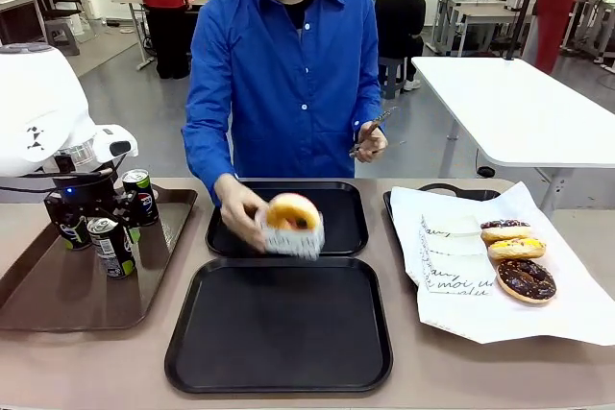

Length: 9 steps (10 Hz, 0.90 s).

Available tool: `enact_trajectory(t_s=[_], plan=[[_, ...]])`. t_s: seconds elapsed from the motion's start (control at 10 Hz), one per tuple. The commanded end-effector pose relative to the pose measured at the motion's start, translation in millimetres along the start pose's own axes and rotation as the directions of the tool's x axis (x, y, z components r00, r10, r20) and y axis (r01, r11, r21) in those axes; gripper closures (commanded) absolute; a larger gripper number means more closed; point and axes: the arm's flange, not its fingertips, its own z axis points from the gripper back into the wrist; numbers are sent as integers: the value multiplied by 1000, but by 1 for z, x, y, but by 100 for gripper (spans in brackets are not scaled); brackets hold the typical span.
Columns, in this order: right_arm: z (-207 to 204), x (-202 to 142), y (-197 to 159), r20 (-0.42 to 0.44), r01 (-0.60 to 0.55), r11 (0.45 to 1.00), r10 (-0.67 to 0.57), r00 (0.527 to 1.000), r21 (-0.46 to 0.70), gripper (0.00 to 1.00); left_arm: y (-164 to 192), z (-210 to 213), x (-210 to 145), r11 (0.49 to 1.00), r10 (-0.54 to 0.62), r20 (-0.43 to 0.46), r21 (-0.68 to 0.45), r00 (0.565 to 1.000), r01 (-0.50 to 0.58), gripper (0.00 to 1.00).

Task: Set up donuts and drinks on trays.
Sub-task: Pick up one Pepsi coke and place it on the Flat Tray.

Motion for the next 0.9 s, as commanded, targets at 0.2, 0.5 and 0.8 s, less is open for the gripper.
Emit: enact_trajectory(t_s=[0.2,0.5,0.8], plan=[[0,0,-1,3,-11,1000,11,1000,12,0,-2,1,6,999,50,-12,7,999,-50,18],[0,0,-1,3,-11,1000,11,1000,12,0,-2,2,6,998,56,-27,17,998,-56,54],[0,0,-1,3,-11,1000,11,1000,12,0,0,10,8,998,56,-14,23,998,-56,59]])
